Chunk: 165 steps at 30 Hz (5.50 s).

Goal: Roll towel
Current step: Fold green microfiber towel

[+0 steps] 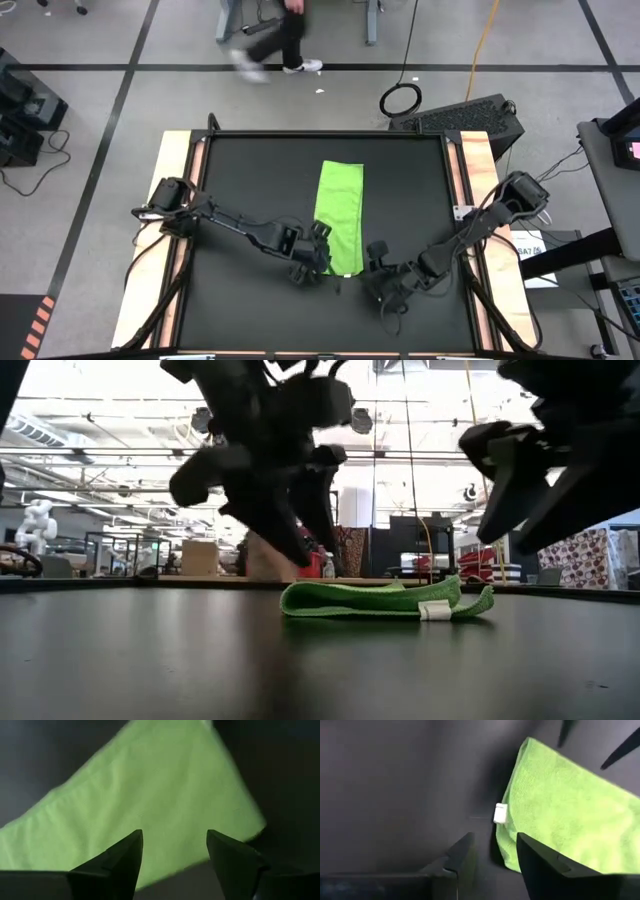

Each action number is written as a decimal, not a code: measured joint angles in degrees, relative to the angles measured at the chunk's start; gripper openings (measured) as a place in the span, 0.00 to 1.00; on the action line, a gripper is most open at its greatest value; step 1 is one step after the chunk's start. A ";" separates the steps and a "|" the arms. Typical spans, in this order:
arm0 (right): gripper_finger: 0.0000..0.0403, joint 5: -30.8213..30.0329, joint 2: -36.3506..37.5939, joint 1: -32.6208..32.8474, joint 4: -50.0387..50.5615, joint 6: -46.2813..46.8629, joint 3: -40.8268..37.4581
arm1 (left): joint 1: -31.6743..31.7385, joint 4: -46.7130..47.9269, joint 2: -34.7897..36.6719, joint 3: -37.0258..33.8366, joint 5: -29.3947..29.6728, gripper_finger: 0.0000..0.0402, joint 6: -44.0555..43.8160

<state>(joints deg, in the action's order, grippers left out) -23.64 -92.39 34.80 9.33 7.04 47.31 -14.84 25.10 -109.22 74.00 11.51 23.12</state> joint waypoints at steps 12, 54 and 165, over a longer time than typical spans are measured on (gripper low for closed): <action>0.33 -3.34 -0.36 -0.30 0.73 1.95 0.00 | -0.95 -23.02 -1.48 0.15 -5.54 0.57 -10.83; 0.18 -4.44 -8.12 -4.46 -9.17 -3.23 0.02 | -7.86 -6.42 -3.15 -2.29 -5.78 0.35 -21.49; 0.34 -6.25 6.83 -6.91 17.61 0.81 0.12 | -6.60 -8.05 -6.93 -2.70 -2.01 0.01 -1.66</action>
<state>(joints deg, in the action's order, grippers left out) -29.88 -85.56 27.90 26.94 7.85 47.43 -21.44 17.05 -116.15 71.30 9.50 21.46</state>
